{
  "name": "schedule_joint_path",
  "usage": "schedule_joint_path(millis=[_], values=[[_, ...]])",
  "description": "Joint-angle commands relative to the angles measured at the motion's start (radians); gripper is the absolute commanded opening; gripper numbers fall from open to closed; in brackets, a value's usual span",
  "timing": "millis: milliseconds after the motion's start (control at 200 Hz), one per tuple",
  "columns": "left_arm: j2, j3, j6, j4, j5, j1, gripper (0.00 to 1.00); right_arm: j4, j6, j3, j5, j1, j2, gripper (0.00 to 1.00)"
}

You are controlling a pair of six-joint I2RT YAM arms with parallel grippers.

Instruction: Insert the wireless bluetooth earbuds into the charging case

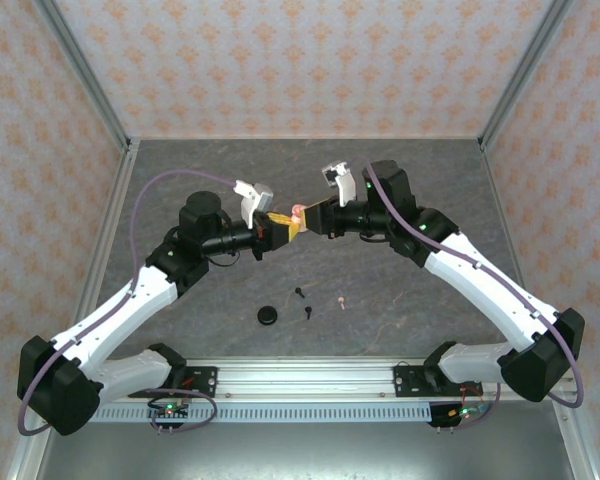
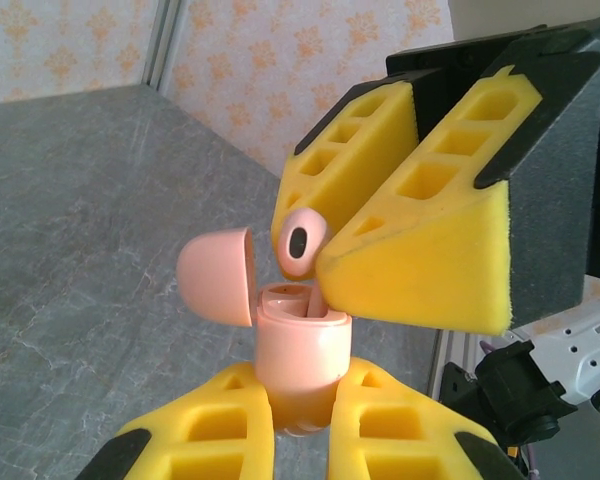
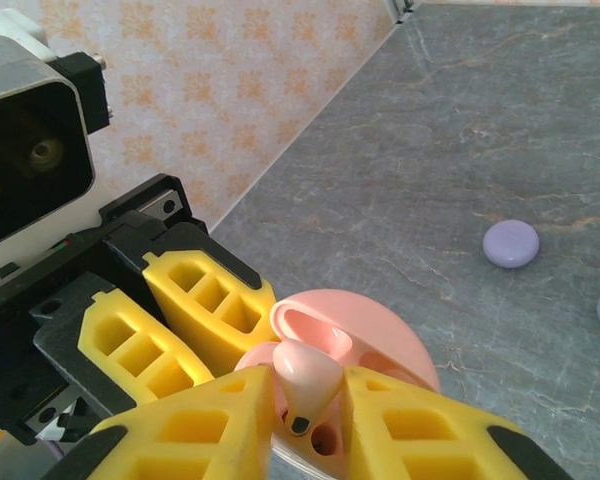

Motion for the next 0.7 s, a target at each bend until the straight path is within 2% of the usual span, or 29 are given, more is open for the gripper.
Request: schedule_joint_path(millis=[0,515,696], values=[[-0.026,0.001,-0.016,0.08,0.007,-0.011,0.06,0.043,0.015,-0.001,-0.083,0.003,0.005,0.25],[-0.025,-0.006,-0.016,0.113,0.005,-0.011,0.06,-0.01,-0.005,0.066,-0.077,-0.002,0.029,0.28],[-0.03,-0.005,-0.011,0.111,-0.009,-0.011,0.06,-0.05,0.018,0.094,0.003,-0.03,-0.009,0.4]])
